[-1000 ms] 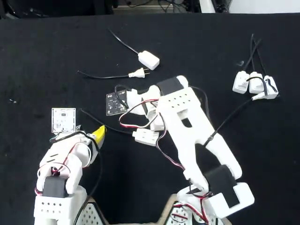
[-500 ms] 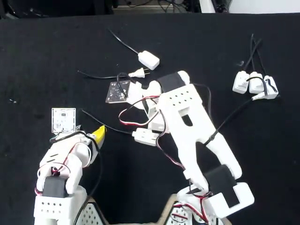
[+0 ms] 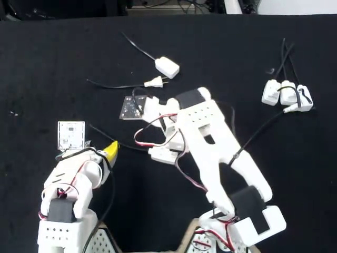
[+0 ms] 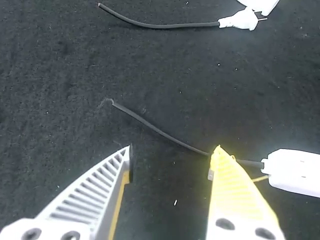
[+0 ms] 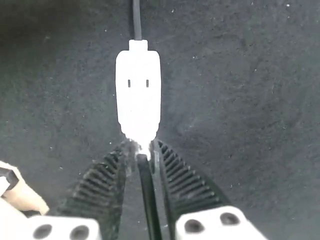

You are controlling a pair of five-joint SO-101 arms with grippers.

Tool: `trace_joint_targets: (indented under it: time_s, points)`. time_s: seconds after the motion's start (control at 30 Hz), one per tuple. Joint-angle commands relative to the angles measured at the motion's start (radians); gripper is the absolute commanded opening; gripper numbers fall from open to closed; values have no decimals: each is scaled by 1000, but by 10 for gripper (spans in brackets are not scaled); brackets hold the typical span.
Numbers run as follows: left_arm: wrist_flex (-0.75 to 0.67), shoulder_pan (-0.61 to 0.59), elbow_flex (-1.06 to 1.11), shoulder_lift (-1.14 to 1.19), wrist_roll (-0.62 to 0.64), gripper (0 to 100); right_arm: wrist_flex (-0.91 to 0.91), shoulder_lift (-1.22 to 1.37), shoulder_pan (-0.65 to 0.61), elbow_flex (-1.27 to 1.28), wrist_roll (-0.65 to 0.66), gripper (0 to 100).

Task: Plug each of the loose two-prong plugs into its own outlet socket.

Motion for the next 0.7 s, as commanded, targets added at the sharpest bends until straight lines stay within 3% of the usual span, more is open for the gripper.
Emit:
trace_joint_targets:
  time_s: [0.0, 0.43, 0.57, 0.67]
  points:
    - [2, 12, -8, -5, 5, 256, -20, -33, -14, 35, -15, 10]
    - [2, 8, -8, -5, 2, 256, -213, -41, -54, 203, -95, 14]
    - [2, 12, -8, -5, -26, 256, -143, -42, -55, 145, -172, 143]
    - [2, 12, -8, -5, -26, 256, -61, -41, -69, 62, -155, 228]
